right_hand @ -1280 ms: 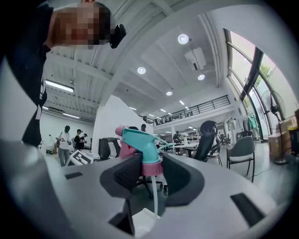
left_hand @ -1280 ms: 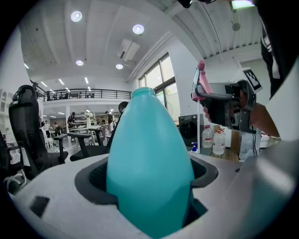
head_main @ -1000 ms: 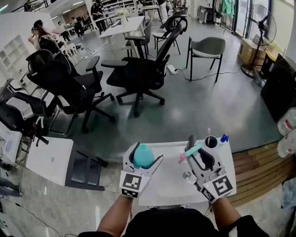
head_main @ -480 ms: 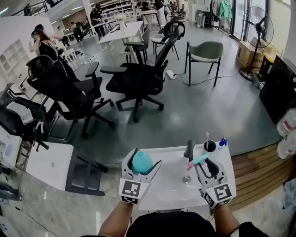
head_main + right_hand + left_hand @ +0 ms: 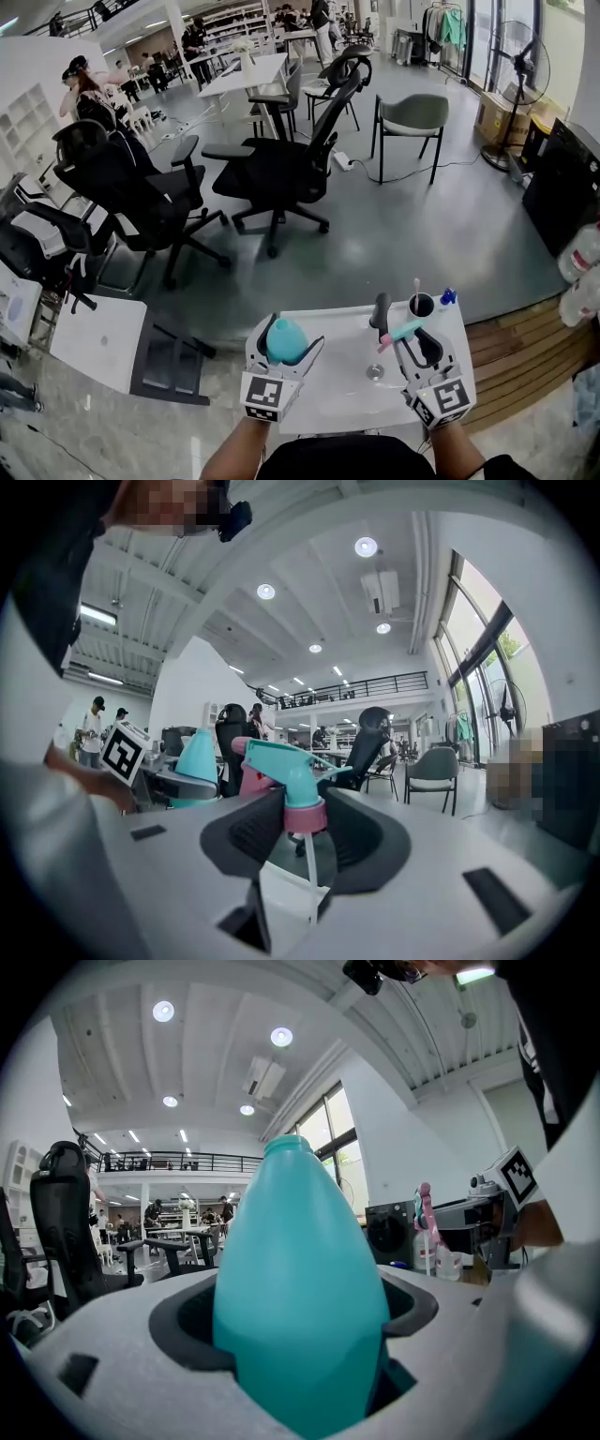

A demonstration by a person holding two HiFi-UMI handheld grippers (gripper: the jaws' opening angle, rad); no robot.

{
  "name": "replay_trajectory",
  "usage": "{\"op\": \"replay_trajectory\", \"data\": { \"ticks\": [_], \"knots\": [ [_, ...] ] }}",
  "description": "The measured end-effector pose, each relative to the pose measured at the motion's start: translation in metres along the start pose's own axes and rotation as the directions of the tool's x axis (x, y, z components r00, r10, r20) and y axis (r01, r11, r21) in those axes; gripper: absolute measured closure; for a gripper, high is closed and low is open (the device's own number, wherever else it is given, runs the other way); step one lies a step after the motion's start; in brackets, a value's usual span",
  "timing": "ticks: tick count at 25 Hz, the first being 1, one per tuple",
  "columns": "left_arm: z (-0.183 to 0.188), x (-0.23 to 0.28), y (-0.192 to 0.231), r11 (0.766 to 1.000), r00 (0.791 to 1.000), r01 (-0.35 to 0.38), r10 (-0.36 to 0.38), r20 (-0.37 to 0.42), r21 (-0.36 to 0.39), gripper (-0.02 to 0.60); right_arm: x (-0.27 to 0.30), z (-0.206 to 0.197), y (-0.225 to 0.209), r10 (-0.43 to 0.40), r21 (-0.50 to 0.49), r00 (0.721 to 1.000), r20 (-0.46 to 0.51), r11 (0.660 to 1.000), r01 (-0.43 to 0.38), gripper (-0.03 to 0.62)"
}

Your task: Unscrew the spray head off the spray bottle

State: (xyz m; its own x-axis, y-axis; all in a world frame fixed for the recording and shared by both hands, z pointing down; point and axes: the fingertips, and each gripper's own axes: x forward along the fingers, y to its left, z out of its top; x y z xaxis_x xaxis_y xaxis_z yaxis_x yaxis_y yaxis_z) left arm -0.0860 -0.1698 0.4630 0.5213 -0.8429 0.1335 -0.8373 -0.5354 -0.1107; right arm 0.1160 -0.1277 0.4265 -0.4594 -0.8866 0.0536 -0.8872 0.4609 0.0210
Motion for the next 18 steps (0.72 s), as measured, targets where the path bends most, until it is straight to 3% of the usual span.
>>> {"op": "replay_trajectory", "data": {
  "ticks": [18],
  "knots": [
    [0.0, 0.001, -0.009, 1.0, 1.0, 0.023, -0.023, 0.002, 0.005, 0.15, 0.007, 0.015, -0.003, -0.002, 0.014, 0.999, 0.05, 1.0, 0.001, 0.45]
  ]
}}
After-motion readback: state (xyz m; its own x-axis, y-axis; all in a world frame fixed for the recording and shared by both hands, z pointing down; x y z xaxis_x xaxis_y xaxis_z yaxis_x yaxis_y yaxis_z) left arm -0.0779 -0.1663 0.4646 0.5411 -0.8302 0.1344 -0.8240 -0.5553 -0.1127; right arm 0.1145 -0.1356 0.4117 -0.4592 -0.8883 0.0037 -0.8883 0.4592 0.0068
